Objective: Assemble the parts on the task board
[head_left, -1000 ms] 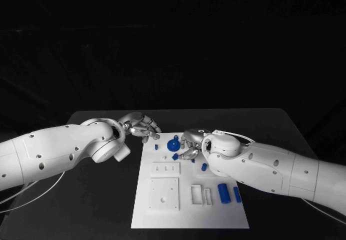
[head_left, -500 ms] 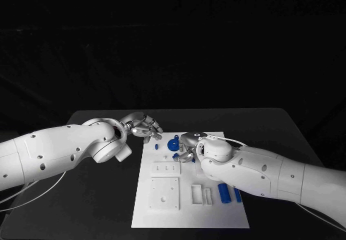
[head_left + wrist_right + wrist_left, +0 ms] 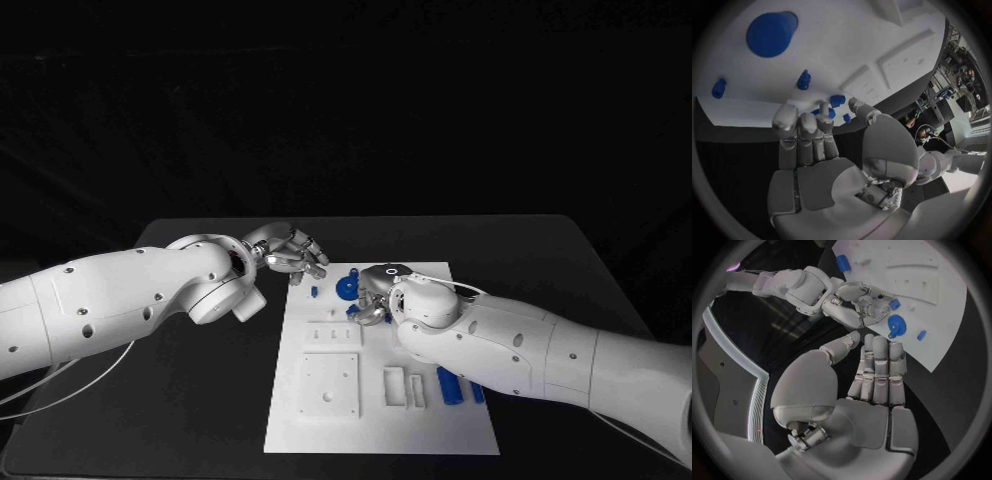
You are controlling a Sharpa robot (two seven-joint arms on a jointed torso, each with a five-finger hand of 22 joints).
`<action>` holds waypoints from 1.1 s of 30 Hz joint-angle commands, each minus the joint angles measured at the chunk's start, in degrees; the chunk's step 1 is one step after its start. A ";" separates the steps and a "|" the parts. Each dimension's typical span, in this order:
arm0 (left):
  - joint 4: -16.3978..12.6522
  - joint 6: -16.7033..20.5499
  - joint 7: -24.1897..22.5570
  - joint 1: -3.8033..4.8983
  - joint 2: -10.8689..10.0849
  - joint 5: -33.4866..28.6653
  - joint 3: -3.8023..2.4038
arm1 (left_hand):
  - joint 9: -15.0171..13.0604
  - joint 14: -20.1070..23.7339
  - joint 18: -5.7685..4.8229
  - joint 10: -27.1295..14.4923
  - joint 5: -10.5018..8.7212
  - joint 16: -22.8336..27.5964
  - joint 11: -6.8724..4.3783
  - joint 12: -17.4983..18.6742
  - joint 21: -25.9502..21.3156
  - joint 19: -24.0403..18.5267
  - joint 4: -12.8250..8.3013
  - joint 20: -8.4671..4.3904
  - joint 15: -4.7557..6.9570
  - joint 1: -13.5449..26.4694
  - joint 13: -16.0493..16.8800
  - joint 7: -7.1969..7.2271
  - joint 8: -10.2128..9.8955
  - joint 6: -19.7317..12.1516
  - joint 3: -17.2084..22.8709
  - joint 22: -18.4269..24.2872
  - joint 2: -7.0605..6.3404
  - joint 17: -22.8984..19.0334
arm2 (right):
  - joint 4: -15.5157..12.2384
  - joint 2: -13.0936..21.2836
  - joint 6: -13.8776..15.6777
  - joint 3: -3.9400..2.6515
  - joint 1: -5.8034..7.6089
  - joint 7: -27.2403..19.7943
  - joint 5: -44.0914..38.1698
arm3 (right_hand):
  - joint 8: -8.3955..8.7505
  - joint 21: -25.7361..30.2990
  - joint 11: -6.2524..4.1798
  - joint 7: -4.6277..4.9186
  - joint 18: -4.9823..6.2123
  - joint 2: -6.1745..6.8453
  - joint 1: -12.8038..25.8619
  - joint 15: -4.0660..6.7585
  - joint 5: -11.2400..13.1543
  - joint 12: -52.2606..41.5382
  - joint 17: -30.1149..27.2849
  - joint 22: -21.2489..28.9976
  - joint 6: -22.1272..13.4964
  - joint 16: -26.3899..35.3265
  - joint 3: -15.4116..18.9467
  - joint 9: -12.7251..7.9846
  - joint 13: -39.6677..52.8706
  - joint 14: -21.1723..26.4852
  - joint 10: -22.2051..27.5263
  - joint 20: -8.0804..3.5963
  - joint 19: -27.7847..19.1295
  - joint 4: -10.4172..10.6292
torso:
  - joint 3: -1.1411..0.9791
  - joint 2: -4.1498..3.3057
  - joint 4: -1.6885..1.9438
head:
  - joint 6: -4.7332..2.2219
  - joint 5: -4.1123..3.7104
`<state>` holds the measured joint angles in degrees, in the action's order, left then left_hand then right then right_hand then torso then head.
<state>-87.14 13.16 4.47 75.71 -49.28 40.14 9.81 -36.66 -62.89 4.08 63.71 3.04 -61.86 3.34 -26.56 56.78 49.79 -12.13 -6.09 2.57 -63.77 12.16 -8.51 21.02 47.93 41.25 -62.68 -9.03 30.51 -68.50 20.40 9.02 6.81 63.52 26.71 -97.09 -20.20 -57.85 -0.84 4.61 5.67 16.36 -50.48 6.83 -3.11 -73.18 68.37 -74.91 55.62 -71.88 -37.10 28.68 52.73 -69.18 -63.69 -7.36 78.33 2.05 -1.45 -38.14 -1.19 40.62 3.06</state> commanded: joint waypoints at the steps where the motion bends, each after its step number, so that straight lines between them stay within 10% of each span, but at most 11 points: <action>1: -0.11 0.27 -0.74 0.01 0.22 -0.01 -0.02 | 0.08 -0.42 0.87 0.28 -0.17 0.21 0.19 0.20 -0.37 0.17 0.40 -2.04 0.14 -0.22 -0.07 -0.30 -0.36 0.13 -0.04 0.06 0.17 0.06 | -0.03 -0.25 0.92 0.02 -0.09 -0.15 -1.31 | -0.24 -0.33 -0.13 0.80 9.33 -0.21 -0.65 0.01 0.29 0.29 0.05 -0.06 1.30 0.07 -0.56 0.12 0.11 -0.33 -0.30 -0.32 0.21 -0.05 | -0.04 0.01 -0.10 | 0.08 0.08; 15: -0.06 -0.08 -0.52 0.02 0.39 -0.35 -0.02 | 0.37 -0.40 0.83 0.27 -0.17 0.36 0.23 0.41 -0.50 0.17 0.75 -2.05 0.11 -0.13 -0.09 -0.40 -0.46 -0.10 -0.13 0.06 0.18 0.12 | 1.48 -1.52 1.10 0.25 -0.43 -0.40 -2.44 | -0.15 -0.34 -0.20 0.73 9.33 0.00 -1.54 0.09 0.30 0.73 -0.12 -0.09 1.44 0.48 -0.55 0.23 0.31 -0.24 -0.52 -0.20 0.18 -0.66 | -0.10 0.02 -0.10 | 0.17 0.12; 33: 0.14 -0.76 -0.05 0.02 0.50 -1.07 -0.01 | 0.68 -0.38 0.79 0.17 -0.18 0.52 0.31 0.68 -0.62 0.17 1.15 -2.03 0.04 -0.01 -0.13 -0.54 -0.55 -0.40 -0.25 0.04 0.11 0.20 | 2.61 -2.08 2.72 1.38 -0.81 -0.73 -4.27 | 0.24 -0.16 -0.19 0.74 9.33 -1.00 -8.43 0.04 0.30 1.80 0.04 -0.08 1.83 1.26 -3.20 0.52 1.31 -0.18 -0.92 0.23 -0.04 -7.20 | -0.07 0.09 -0.15 | 0.36 0.18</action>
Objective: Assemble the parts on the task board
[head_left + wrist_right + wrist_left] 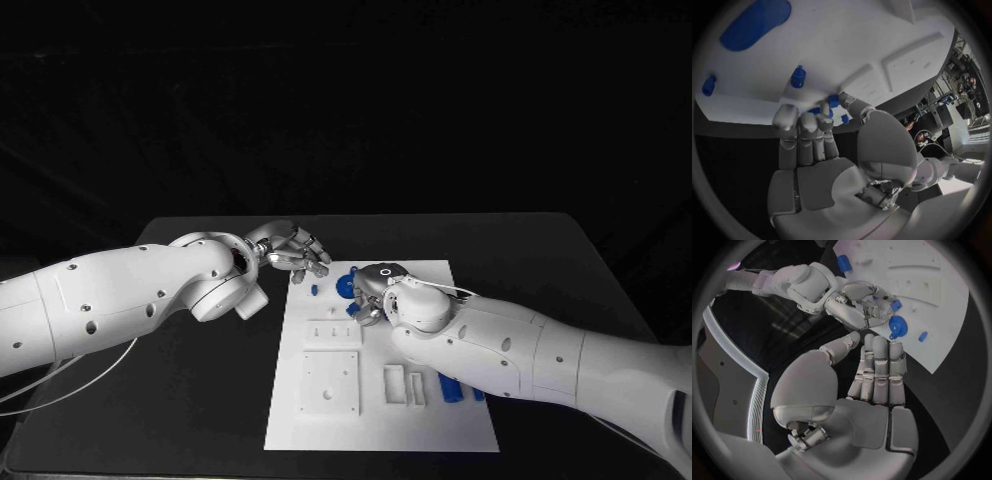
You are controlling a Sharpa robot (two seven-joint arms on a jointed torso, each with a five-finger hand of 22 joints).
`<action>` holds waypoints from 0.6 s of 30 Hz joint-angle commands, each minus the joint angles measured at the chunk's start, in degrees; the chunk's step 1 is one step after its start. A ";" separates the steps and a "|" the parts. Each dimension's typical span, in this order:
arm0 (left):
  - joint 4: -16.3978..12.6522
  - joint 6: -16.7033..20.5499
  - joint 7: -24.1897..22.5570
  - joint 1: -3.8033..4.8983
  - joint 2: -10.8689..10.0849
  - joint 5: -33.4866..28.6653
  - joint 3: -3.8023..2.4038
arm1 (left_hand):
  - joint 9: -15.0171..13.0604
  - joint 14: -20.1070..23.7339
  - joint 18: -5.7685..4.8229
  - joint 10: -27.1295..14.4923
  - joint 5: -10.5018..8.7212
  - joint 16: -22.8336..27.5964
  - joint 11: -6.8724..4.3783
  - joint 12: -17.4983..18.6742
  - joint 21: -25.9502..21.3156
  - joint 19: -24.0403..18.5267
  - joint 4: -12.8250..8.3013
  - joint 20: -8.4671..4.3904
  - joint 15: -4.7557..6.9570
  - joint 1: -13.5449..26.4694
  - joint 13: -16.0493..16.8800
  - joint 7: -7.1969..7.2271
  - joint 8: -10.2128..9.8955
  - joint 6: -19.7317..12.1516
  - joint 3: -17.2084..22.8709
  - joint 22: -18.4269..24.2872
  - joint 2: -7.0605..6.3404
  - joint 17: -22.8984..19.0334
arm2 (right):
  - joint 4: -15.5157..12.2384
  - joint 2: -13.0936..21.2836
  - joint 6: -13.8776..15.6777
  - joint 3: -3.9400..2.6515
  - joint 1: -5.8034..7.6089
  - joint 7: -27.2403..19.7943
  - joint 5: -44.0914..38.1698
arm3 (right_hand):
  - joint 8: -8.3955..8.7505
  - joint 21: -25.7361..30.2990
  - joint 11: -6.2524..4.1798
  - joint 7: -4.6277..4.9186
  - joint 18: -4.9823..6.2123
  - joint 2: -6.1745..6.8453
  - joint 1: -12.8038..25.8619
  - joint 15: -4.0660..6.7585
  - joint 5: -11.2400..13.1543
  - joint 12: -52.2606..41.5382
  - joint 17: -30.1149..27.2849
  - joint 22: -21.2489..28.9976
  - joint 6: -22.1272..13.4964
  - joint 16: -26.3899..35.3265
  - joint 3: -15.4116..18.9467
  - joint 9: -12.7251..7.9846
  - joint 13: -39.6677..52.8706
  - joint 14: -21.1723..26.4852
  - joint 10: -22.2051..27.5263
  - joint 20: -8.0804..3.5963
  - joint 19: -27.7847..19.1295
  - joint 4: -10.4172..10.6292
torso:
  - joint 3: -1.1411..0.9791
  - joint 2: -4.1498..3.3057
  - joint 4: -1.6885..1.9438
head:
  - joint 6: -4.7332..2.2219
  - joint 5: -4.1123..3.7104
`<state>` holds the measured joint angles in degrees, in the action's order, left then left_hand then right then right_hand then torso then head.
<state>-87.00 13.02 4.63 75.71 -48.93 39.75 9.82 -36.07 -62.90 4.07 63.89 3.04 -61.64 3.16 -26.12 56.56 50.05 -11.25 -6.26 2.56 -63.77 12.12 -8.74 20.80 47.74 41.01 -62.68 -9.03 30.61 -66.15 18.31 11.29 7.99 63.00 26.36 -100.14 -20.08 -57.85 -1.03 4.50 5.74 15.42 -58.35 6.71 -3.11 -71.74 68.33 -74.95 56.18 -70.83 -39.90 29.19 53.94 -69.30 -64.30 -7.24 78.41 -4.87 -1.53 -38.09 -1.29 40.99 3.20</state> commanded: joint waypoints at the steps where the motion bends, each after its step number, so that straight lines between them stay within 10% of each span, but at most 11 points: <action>1: 0.02 -0.60 -0.19 0.01 0.15 -0.68 -0.02 | 0.10 -0.37 0.79 -0.01 -0.18 0.31 0.49 0.26 -0.40 -0.09 0.30 -1.86 0.05 -0.01 -0.09 -0.32 -0.33 -0.22 -0.01 0.04 0.12 0.10 | 0.26 -0.02 0.59 0.21 -0.29 -0.40 -1.23 | 0.12 -0.16 -0.01 0.84 9.26 -0.18 -0.71 0.17 0.30 0.39 0.11 -0.03 1.32 0.21 -0.61 0.03 0.12 -0.09 -0.34 0.13 -0.09 -0.40 | 0.00 0.03 -0.05 | -0.01 0.04; 11: 0.04 -0.93 -0.06 0.01 0.17 -0.82 -0.01 | 0.21 -0.36 0.79 -0.04 -0.18 0.36 0.51 0.35 -0.45 -0.09 0.45 -1.85 0.03 0.01 -0.10 -0.36 -0.35 -0.32 -0.04 0.03 0.11 0.13 | 0.21 0.04 0.70 0.25 -0.30 -1.54 -1.10 | 0.36 -0.06 0.02 0.87 9.26 -0.71 -1.64 0.11 0.02 0.83 -0.11 0.01 1.48 0.75 -2.55 0.02 0.41 0.08 -0.53 0.51 -0.13 -1.70 | 0.00 0.03 -0.05 | -0.05 -0.06; 18: 0.02 -1.15 -0.02 0.01 0.14 -0.93 0.00 | 0.29 -0.35 0.79 -0.09 -0.18 0.41 0.53 0.43 -0.48 -0.10 0.53 -1.85 0.01 -0.01 -0.11 -0.40 -0.38 -0.43 -0.05 0.02 0.11 0.15 | -0.28 0.45 2.93 0.26 -0.30 -2.88 -0.58 | 1.17 0.04 0.38 1.27 9.26 -3.93 -3.47 -0.24 -7.73 1.69 0.06 -0.14 1.37 1.46 -6.90 -0.21 1.12 0.29 -0.60 1.16 -0.54 -6.88 | 0.01 0.01 -0.11 | 0.01 -0.06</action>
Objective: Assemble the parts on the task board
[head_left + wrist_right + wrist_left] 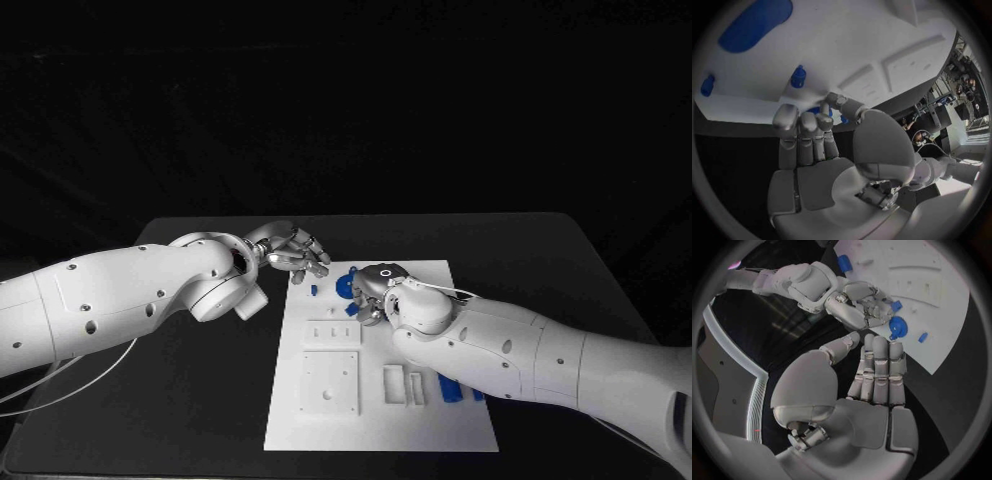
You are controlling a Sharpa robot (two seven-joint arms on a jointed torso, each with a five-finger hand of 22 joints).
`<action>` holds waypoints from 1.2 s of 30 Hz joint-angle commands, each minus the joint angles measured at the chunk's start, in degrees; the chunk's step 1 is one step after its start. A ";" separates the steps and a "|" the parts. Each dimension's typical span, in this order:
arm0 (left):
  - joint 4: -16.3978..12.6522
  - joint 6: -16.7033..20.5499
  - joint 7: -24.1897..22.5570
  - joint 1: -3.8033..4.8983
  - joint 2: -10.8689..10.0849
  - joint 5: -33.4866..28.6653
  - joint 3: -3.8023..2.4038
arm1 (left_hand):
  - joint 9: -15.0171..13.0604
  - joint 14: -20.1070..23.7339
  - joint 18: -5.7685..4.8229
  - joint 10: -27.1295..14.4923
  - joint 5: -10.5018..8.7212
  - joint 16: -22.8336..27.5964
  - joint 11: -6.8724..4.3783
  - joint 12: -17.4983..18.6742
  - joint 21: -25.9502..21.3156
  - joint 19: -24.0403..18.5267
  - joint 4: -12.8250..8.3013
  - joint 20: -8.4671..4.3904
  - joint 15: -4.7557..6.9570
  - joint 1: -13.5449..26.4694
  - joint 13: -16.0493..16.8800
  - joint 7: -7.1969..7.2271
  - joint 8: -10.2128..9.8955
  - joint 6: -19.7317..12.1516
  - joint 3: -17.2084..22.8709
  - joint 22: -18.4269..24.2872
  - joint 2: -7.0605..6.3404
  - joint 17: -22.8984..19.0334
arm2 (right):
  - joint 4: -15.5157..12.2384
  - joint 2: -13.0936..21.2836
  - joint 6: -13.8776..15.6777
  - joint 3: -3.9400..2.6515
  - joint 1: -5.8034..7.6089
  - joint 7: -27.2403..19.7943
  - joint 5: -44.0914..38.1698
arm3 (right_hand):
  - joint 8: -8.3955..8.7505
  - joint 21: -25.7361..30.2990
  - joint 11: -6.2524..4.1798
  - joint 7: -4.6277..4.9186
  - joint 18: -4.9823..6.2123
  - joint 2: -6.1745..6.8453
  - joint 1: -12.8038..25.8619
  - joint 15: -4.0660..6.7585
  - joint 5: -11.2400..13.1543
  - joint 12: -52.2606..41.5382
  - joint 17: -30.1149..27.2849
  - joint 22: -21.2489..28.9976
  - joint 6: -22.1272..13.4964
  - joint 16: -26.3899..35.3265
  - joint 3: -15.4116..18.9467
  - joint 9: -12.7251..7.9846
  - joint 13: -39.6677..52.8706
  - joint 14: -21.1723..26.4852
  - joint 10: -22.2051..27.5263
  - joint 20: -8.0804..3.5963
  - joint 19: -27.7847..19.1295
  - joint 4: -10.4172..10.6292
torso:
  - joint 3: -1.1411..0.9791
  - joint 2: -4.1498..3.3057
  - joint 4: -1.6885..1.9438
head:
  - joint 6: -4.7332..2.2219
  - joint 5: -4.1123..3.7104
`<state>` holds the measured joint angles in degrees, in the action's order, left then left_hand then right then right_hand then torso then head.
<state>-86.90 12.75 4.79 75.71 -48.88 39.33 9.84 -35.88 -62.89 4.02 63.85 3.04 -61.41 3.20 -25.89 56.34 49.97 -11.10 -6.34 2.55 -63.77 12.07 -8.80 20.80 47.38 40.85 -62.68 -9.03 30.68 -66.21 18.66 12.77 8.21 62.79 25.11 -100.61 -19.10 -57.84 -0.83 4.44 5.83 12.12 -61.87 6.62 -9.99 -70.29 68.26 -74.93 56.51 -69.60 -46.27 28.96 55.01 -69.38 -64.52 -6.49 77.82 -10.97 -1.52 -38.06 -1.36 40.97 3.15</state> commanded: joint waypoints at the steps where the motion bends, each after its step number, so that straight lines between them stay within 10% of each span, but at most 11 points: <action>1: -0.09 -0.90 -0.19 0.01 0.09 -0.52 -0.02 | 0.11 -0.35 0.85 -0.05 -0.18 0.19 0.49 0.20 -0.27 -0.01 0.38 -1.77 0.01 -0.01 -0.07 -0.34 -0.38 -0.07 0.10 0.02 0.11 0.08 | -0.28 0.12 1.68 0.04 -0.09 -1.90 -0.05 | 0.19 0.04 0.18 1.33 9.17 -0.64 0.05 -0.15 -0.86 0.24 0.12 -0.15 1.04 0.23 -0.53 0.01 0.06 0.37 -0.38 0.41 0.05 -0.77 | -0.01 -0.01 -0.02 | 0.00 -0.02; 7: -0.07 -1.03 -0.02 0.01 0.03 -0.56 0.00 | 0.18 -0.35 0.85 -0.09 -0.18 0.22 0.51 0.27 -0.29 -0.01 0.44 -1.76 -0.01 -0.04 -0.08 -0.38 -0.41 -0.18 0.09 0.01 0.10 0.10 | -0.54 0.30 1.21 0.04 -0.09 -2.24 1.56 | 0.63 -0.04 0.41 1.50 9.17 -2.49 -0.06 -0.36 -2.63 0.50 0.34 -0.26 0.93 0.37 -3.91 -0.16 0.41 0.27 -0.69 0.73 0.04 -2.49 | -0.05 -0.01 0.00 | -0.05 0.01; 9: -0.03 -1.08 0.05 0.01 -0.01 -0.56 0.01 | 0.20 -0.35 0.85 -0.11 -0.18 0.23 0.52 0.29 -0.30 -0.02 0.44 -1.76 -0.01 -0.06 -0.08 -0.40 -0.42 -0.21 0.09 0.01 0.08 0.11 | -0.56 0.39 1.17 0.04 -0.09 -2.20 2.04 | 0.94 -0.20 0.56 1.69 9.17 -0.90 2.26 -0.53 -7.97 0.64 0.48 -0.28 0.56 0.43 -2.39 -0.19 0.70 0.20 -0.75 0.79 0.38 -2.44 | -0.05 0.00 0.00 | -0.04 0.04; 12: 0.03 -1.16 0.17 0.01 -0.03 -0.56 0.02 | 0.25 -0.35 0.86 -0.15 -0.18 0.25 0.53 0.34 -0.32 -0.03 0.45 -1.76 -0.02 -0.10 -0.09 -0.42 -0.44 -0.28 0.08 0.00 0.03 0.12 | -0.56 0.52 0.82 0.04 -0.09 -2.09 2.23 | 1.32 -0.08 0.79 1.88 9.17 1.14 4.68 -0.65 -8.73 0.88 0.56 -0.15 0.00 0.60 0.33 -0.24 0.97 0.15 -0.64 0.79 0.51 -1.67 | -0.05 0.01 -0.02 | -0.11 0.05; 20: 0.00 -1.35 0.31 0.01 -0.08 -0.58 0.03 | 0.33 -0.35 0.86 -0.21 -0.18 0.29 0.57 0.43 -0.35 -0.03 0.49 -1.74 -0.05 -0.14 -0.10 -0.48 -0.46 -0.40 0.05 -0.01 -0.04 0.15 | -0.27 0.48 0.95 0.04 -0.09 -1.55 2.38 | 2.19 0.49 1.18 2.33 9.17 3.88 8.88 -0.98 -8.17 1.19 0.84 0.14 -1.56 0.97 6.08 -0.32 1.68 0.47 0.14 0.29 0.30 1.15 | -0.04 0.00 0.01 | -0.11 0.07; 36: -0.01 -1.68 0.41 0.01 -0.02 -0.60 0.06 | 0.45 -0.37 0.86 -0.27 -0.19 0.33 0.61 0.53 -0.38 -0.02 0.61 -1.72 -0.09 -0.15 -0.11 -0.55 -0.50 -0.58 0.02 -0.04 -0.05 0.20 | -0.05 -0.29 1.28 0.04 -0.09 -1.27 2.51 | 2.08 0.89 0.97 2.12 9.17 3.74 10.27 -0.77 -5.32 1.44 1.24 0.18 -1.34 1.20 9.55 0.10 2.30 0.55 0.24 -0.36 0.06 3.71 | 0.04 -0.01 0.09 | 0.00 0.09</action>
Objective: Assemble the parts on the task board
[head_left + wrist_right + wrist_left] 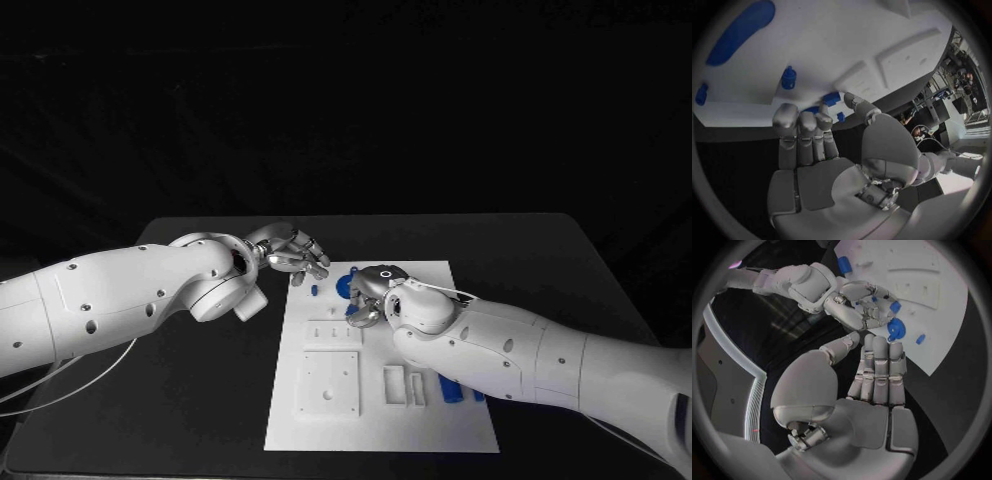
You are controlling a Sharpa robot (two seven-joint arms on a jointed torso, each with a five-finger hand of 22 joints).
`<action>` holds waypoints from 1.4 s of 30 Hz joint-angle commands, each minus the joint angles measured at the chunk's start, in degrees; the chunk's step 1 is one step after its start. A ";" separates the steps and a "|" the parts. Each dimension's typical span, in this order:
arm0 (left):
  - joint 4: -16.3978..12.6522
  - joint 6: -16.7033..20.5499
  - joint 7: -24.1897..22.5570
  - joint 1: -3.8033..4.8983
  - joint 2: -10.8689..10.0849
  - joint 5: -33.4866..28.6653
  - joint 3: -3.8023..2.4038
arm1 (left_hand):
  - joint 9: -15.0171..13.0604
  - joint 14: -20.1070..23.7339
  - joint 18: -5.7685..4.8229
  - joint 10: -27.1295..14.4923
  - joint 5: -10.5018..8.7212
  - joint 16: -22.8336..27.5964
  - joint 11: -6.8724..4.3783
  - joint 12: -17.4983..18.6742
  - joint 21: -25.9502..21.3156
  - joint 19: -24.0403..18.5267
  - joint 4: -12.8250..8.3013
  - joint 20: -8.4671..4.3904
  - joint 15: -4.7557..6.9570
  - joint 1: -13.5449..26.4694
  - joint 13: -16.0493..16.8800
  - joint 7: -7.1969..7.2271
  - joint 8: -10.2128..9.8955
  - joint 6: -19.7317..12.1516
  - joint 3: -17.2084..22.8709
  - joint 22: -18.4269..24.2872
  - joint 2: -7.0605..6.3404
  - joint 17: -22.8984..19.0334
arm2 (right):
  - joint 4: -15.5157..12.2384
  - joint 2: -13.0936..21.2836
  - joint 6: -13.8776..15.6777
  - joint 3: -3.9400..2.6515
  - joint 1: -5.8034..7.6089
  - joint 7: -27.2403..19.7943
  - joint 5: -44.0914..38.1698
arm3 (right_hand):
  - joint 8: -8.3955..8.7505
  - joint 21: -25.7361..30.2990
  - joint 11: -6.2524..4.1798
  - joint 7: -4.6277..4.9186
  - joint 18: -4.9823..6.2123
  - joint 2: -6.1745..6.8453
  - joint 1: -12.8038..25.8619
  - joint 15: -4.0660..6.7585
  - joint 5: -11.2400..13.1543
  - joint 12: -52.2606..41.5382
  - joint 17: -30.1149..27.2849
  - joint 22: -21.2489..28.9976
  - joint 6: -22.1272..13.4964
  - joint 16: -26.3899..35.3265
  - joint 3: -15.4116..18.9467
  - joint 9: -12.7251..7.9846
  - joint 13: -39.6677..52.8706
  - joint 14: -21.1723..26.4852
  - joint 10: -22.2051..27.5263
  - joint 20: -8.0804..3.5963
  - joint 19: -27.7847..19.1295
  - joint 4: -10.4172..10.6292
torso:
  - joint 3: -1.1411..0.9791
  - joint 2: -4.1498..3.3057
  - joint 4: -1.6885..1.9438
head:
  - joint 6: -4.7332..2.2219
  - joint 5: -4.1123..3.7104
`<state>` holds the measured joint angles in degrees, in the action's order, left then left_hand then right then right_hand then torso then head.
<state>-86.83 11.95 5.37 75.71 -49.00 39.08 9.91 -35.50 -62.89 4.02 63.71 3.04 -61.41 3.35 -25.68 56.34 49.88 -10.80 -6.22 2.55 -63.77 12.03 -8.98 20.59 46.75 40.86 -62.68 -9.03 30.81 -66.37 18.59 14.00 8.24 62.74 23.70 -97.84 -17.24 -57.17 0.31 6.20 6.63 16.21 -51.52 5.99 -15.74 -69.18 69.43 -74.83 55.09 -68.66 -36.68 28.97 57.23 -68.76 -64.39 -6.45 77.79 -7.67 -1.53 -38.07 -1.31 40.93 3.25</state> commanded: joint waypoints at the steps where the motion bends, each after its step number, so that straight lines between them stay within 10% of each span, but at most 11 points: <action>1: -0.08 -0.87 -0.17 0.01 0.10 -0.35 -0.02 | 0.06 -0.38 0.86 -0.12 -0.18 0.33 0.46 0.32 -0.38 0.07 0.31 -1.84 -0.08 -0.15 -0.07 -0.37 -0.28 0.05 0.01 -0.04 -0.05 0.07 | 0.13 -0.25 0.06 0.01 -0.04 0.25 -0.48 | 0.21 0.22 -0.19 0.34 8.37 -0.35 -0.24 -0.13 0.71 0.35 0.09 0.07 0.13 0.27 -0.07 0.13 0.11 -0.08 0.09 -0.42 0.09 0.49 | 0.04 0.00 0.05 | 0.05 0.00; 13: -0.15 -0.89 -0.10 0.02 0.16 -0.35 -0.02 | 0.12 -0.38 0.87 -0.13 -0.18 0.36 0.47 0.36 -0.40 0.07 0.37 -1.82 -0.10 -0.19 -0.07 -0.40 -0.28 -0.03 0.02 -0.05 0.01 0.10 | 0.56 -0.72 -0.37 0.05 -0.20 1.26 -3.55 | -0.34 0.00 -0.78 -0.28 8.37 -0.39 -5.05 0.37 11.88 0.78 0.45 -0.19 1.93 0.44 -5.85 0.77 0.62 -0.80 -0.89 -0.33 0.60 1.50 | 0.03 -0.02 -0.01 | 0.10 0.11; 32: -0.22 -1.13 0.00 0.02 0.04 -0.35 -0.01 | 0.18 -0.36 0.86 -0.13 -0.18 0.42 0.50 0.42 -0.43 0.06 0.51 -1.79 -0.12 -0.18 -0.06 -0.42 -0.25 -0.07 0.01 -0.07 0.08 0.12 | 0.97 -0.67 -0.66 0.26 -0.34 -0.99 -3.79 | -0.03 -0.17 -0.72 -0.21 8.37 -0.15 -7.39 0.33 12.68 1.20 0.65 -0.45 1.90 0.67 -8.06 0.90 0.94 -0.84 -1.10 -0.01 0.54 -0.34 | -0.05 -0.05 -0.03 | 0.21 0.28; 42: -0.26 -1.30 0.07 0.02 0.01 -0.35 -0.01 | 0.40 -1.09 0.98 -0.04 -0.18 -0.21 0.43 0.52 -0.11 0.55 1.08 -1.88 -0.02 0.08 -0.02 -0.45 -0.21 -0.30 -0.26 -0.29 0.27 0.58 | 1.41 -0.62 -2.15 0.99 -0.35 -1.88 -3.99 | 1.45 0.18 0.27 0.81 8.37 0.35 -10.01 -0.56 12.75 1.40 1.06 -0.62 -0.80 0.93 -6.08 0.55 1.52 0.16 0.01 -0.06 -0.48 -4.54 | 0.01 -0.02 -0.01 | 0.38 0.33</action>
<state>-86.94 11.37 5.68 75.72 -49.02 39.03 9.92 -35.17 -63.73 4.01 63.58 3.04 -61.42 3.47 -25.46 56.12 50.40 -10.08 -6.34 2.58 -63.77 12.04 -9.19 20.59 46.56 40.46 -62.91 -9.03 31.32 -65.22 17.87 13.96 8.87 62.81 22.83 -101.16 -15.91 -57.17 0.31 6.34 6.46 16.46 -61.07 5.53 -3.11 -68.01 70.43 -74.93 55.10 -67.96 -42.77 29.42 58.68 -68.88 -64.39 -6.42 77.78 -11.90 -1.55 -38.09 -1.33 41.27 3.57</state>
